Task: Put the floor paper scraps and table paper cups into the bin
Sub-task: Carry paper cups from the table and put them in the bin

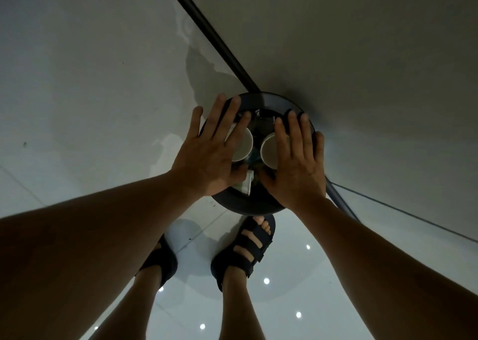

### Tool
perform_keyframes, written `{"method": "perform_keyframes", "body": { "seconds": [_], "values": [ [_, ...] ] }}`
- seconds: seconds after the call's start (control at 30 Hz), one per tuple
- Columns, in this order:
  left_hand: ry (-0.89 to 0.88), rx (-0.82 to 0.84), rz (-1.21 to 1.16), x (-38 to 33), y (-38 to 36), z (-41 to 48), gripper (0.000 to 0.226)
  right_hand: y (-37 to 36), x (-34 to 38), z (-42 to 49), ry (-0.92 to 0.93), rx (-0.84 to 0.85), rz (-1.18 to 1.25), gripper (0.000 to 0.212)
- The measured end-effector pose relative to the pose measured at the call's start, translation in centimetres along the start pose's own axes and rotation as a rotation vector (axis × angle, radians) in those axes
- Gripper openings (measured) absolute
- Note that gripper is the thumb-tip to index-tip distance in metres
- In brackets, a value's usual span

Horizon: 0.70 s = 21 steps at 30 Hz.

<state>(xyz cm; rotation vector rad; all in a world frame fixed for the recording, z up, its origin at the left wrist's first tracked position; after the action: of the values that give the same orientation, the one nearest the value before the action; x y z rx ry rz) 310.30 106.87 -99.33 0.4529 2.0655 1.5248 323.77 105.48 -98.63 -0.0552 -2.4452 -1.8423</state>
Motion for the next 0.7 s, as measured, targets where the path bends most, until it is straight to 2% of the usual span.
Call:
{"method": "perform_keyframes", "body": {
  "seconds": [0.17,0.27,0.4,0.57,0.7],
  "values": [
    [0.002,0.046,-0.031,-0.1,0.3,-0.3,0.094,0.2,0.0,-0.2,-0.018,0.069,0.019,0.104],
    [0.026,0.088,-0.070,-0.5,2.9,-1.0,0.096,2.6,0.4,-1.1,-0.046,0.120,0.071,0.103],
    [0.040,0.127,-0.136,-1.7,9.3,-2.6,0.090,7.7,1.2,-4.1,-0.097,0.188,0.131,0.099],
    [0.068,0.221,-0.154,-3.2,18.3,-6.0,0.083,16.8,0.7,-7.9,-0.277,0.254,0.253,0.093],
    [0.056,0.202,-0.165,-5.0,27.5,-7.2,0.081,24.7,0.3,-12.2,-0.346,0.293,0.270,0.090]
  ]
}}
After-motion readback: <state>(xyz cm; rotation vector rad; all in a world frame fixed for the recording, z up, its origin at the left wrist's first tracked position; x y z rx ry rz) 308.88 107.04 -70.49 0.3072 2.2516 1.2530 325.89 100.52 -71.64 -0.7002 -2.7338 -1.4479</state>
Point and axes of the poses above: each hand's wrist, its own z-axis towards the middle knuckle, its own y-axis out of the back of the hand, x = y × z, the point moved 10 cm from there along z, towards the middle knuckle, and after that the axes turned 9 degrees about -y, right-handed, at the moved point
